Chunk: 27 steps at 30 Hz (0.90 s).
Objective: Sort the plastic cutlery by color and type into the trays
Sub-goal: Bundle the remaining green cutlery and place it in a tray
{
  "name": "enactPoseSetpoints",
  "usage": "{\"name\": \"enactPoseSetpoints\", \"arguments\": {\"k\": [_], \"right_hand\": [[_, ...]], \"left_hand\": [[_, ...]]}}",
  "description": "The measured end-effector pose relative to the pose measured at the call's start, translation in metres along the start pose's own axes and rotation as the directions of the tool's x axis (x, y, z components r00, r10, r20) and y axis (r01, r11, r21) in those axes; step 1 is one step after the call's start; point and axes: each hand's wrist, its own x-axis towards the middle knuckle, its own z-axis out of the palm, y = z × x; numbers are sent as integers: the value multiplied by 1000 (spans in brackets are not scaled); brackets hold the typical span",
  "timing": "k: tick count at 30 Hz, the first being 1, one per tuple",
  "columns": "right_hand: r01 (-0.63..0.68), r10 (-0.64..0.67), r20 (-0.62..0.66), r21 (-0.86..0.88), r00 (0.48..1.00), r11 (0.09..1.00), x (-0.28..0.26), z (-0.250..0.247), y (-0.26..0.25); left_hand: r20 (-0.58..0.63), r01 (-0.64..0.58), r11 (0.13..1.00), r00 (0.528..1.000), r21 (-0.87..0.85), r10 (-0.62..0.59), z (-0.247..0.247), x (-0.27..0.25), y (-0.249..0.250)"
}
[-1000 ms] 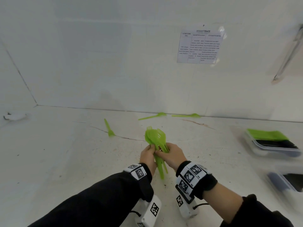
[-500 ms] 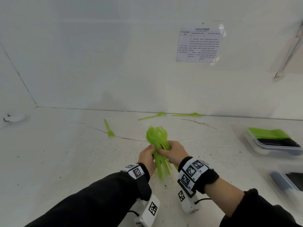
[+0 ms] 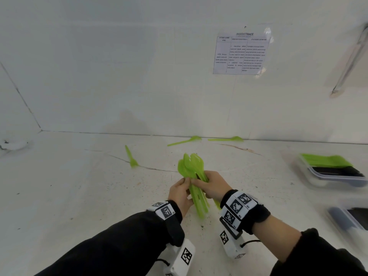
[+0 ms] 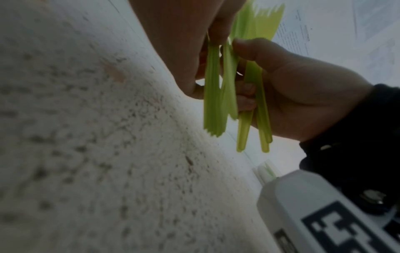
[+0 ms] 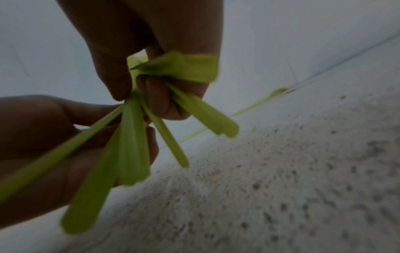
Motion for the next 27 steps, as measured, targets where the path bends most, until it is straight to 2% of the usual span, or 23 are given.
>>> {"name": "enactPoseSetpoints", "arguments": {"k": [3, 10, 17, 24, 27], "right_hand": [[15, -14, -15, 7, 1000, 1000, 0, 2, 0], [-67, 67, -6, 67, 998, 995, 5, -10, 0], [5, -4, -83, 12, 997, 1000, 3, -6, 6], [-49, 43, -119, -45, 992, 998, 4, 3, 10], [-42, 38, -114, -38, 993, 998, 4, 4, 9]], "left_hand": [[2, 2, 1000, 1000, -19, -2, 0, 2, 1], [-17, -28, 1000, 999, -8, 28, -1, 8, 0], [-1, -71, 997, 997, 29, 71, 2, 9, -4], [-35, -42, 992, 998, 119, 46, 2, 9, -6], [-35, -45, 994, 998, 95, 49, 1, 8, -6]]}}
